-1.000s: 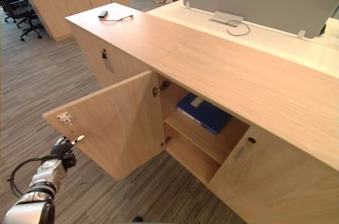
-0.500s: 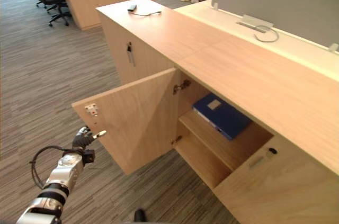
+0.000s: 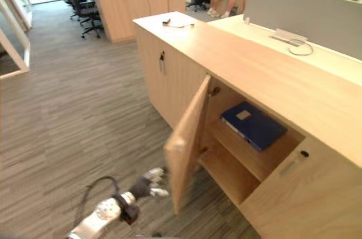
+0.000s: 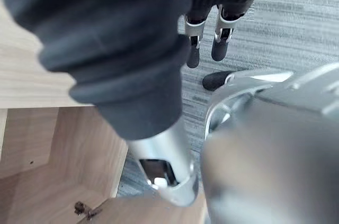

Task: Walk over to the cabinet, pick up the folder, carry it to the office cabinet, place the folder inside the office cabinet, then close the office cabinet door

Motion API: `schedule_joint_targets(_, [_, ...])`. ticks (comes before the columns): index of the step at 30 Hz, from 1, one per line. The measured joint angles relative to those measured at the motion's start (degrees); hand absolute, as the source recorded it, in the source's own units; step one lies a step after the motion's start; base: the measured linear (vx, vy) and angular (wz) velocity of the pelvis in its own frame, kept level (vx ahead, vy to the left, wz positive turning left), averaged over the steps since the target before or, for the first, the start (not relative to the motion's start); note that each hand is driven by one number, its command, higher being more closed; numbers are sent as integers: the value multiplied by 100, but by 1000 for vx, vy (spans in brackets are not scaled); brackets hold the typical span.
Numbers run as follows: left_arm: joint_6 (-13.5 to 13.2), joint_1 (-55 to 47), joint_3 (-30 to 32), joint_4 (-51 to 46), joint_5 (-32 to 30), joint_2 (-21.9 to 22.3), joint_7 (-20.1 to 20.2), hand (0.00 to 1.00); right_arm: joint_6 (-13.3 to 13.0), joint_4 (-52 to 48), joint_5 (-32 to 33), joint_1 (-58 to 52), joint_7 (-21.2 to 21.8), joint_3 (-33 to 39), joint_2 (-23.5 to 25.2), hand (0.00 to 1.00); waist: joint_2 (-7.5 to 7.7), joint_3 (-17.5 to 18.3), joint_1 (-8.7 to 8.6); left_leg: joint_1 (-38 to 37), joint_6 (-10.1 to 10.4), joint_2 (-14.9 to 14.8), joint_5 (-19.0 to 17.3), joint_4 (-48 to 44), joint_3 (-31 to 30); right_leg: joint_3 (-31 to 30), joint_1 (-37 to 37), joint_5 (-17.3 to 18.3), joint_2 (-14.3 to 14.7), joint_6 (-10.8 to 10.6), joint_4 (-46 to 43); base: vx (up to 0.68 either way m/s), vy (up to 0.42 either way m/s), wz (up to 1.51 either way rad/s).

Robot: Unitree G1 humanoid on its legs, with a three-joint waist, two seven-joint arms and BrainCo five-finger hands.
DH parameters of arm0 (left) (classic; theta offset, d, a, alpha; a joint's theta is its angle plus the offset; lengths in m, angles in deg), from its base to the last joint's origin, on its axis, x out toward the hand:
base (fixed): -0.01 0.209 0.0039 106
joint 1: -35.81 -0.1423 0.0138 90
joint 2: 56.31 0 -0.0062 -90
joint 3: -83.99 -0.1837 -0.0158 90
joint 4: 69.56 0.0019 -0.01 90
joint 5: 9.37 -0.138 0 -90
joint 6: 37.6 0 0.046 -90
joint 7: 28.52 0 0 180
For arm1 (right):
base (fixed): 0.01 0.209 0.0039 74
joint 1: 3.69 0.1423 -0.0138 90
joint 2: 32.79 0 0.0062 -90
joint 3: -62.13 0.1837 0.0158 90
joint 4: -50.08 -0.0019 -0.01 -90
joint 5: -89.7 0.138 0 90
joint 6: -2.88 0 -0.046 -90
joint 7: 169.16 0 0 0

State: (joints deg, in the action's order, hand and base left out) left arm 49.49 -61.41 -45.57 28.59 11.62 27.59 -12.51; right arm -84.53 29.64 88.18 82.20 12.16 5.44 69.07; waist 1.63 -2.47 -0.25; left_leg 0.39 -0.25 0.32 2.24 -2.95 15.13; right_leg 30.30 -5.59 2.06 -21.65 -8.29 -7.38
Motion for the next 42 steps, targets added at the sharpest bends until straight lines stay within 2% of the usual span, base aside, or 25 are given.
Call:
schedule_joint_targets(2, [-37,-219,-193,-266,17,196,295,0,-25,6,-38,19,66,-97,31,0,3,4,-64,-37,67,-11,73,212,33,5,78,-15,54,24,101,-70,50,-40])
schedule_joint_targets(4, [-42,-448,-124,-445,153,197,488,0,-66,6,-85,-61,96,-99,28,0,-6,-1,-99,-168,121,-31,223,618,18,13,102,-20,169,69,198,-69,2,-15])
schedule_joint_targets(7, [-40,-565,144,-438,274,169,499,0,-70,5,-148,-74,117,-226,19,0,2,-34,-111,-227,147,-66,362,826,-30,90,102,-44,267,115,196,-38,-38,15])
schedule_joint_targets(11, [-35,-778,438,-436,454,243,382,0,-72,-3,-176,-65,140,-580,-56,0,3,-37,-114,-190,164,-114,374,827,-155,96,79,-54,352,131,206,-8,-66,17])
schedule_joint_targets(16, [-31,-910,798,-381,468,604,286,0,-79,-13,-158,-48,154,-952,-59,0,-42,-10,-134,-125,222,-246,415,827,-160,121,94,-86,483,178,330,46,-69,-3])
schedule_joint_targets(19, [-32,-894,1268,32,455,866,37,0,-113,-17,-10,-63,153,-1090,-61,0,-54,88,-206,-9,237,-343,425,823,-112,104,200,-100,598,198,443,79,-72,-14])
schedule_joint_targets(22, [-44,-800,1932,863,287,1150,-292,0,-119,-21,38,-77,146,-1095,-51,0,-63,183,-244,104,266,-515,413,705,48,45,367,-130,720,245,438,99,-90,-29])
schedule_joint_targets(23, [-45,-716,2241,1300,138,1217,-461,0,-121,-25,40,-93,141,-1097,-35,0,-63,200,-263,193,324,-634,358,481,104,-13,407,-134,793,257,422,88,-142,-41])
schedule_joint_targets(25, [-61,-630,2731,1894,-122,1283,-742,0,-133,-39,49,-103,129,-1186,-29,0,-33,219,-273,323,441,-887,10,-91,233,-148,448,-177,907,321,332,103,-171,-56])
schedule_joint_targets(27, [-90,-632,3369,2558,-285,1289,-1005,0,-138,-131,49,-118,92,-1217,-66,0,-135,227,-210,383,564,-1456,-437,-1064,454,-507,440,50,1271,496,176,206,-248,-97])
schedule_joint_targets(29, [-87,-619,3757,2905,-266,1290,-1093,0,-154,-129,49,-103,89,-1214,-56,0,-131,229,-206,558,468,-1768,-489,-1774,289,-734,447,152,1458,522,76,159,-209,-80])
schedule_joint_targets(30, [-88,-626,3976,3002,-216,1323,-1153,0,-166,-122,49,-104,82,-1213,-89,0,-131,222,-201,712,323,-1867,-442,-2257,21,-871,457,250,1524,563,-34,195,-303,-72])
schedule_joint_targets(31, [-109,-593,4282,3166,-171,1415,-1207,0,-165,-121,49,-120,69,-1204,-181,0,-156,207,-179,951,183,-1900,-287,-2898,-506,-1083,445,365,1595,630,-159,275,-367,-82])
schedule_joint_targets(32, [-123,-546,4448,3350,-110,1514,-1239,0,-165,-124,49,-122,62,-1197,-261,0,-162,192,-146,1120,223,-1894,-58,-3365,-860,-1232,433,426,1599,693,-200,271,-196,-109])
schedule_joint_targets(33, [-134,-449,4657,3845,-65,1659,-1291,0,-164,-138,48,-79,33,-1118,-389,0,-214,115,-58,1286,453,-1718,-446,-3857,-1297,-1507,369,487,1567,782,-285,224,-79,-94])
schedule_joint_targets(35, [-136,-365,4948,4352,13,1755,-1307,0,-161,-130,42,-47,25,-866,-475,0,-254,74,-66,1304,535,-1392,-960,-3925,-1485,-1695,293,512,1527,822,-321,164,13,-75])
schedule_joint_targets(36, [-144,-361,5293,4699,154,1816,-1333,0,-160,-131,39,-45,22,-635,-479,0,-244,64,-63,1252,633,-1043,-1201,-3656,-1668,-1834,226,532,1476,846,-334,175,121,-80])
schedule_joint_targets(37, [-156,-392,5655,5026,256,1885,-1361,0,-163,-162,39,-1,22,-515,-473,0,-254,45,-55,1235,672,-560,-1382,-3122,-2049,-2027,232,635,1395,800,-424,127,115,-64])
schedule_joint_targets(38, [-161,-401,5721,5058,259,1899,-1376,0,-163,-178,40,12,23,-516,-471,0,-258,32,-53,1232,668,-447,-1395,-2969,-2140,-2068,242,668,1376,770,-455,121,206,-68])
schedule_joint_targets(39, [-170,-472,5947,5097,215,1994,-1418,0,-174,-276,40,59,27,-532,-447,0,-330,-46,-16,1126,674,-156,-1393,-2308,-2469,-2273,366,807,1353,660,-655,48,117,-58])
schedule_joint_targets(40, [-190,-527,6079,5123,203,2067,-1433,0,-181,-303,41,65,30,-536,-439,0,-400,-70,8,1052,729,-94,-1314,-1984,-2597,-2383,437,894,1376,595,-771,87,211,-94])
schedule_joint_targets(41, [-223,-600,6412,5307,170,2214,-1448,0,-197,-358,42,71,34,-585,-433,0,-573,-98,98,927,543,-69,-909,-1707,-2732,-2598,505,1078,1476,470,-1013,118,233,-87])
schedule_joint_targets(42, [-205,-674,6634,5394,126,2286,-1451,0,-201,-400,41,45,51,-661,-280,0,-554,-79,132,841,478,-24,-1009,-1712,-2546,-2705,500,1145,1400,418,-1112,118,233,-81])
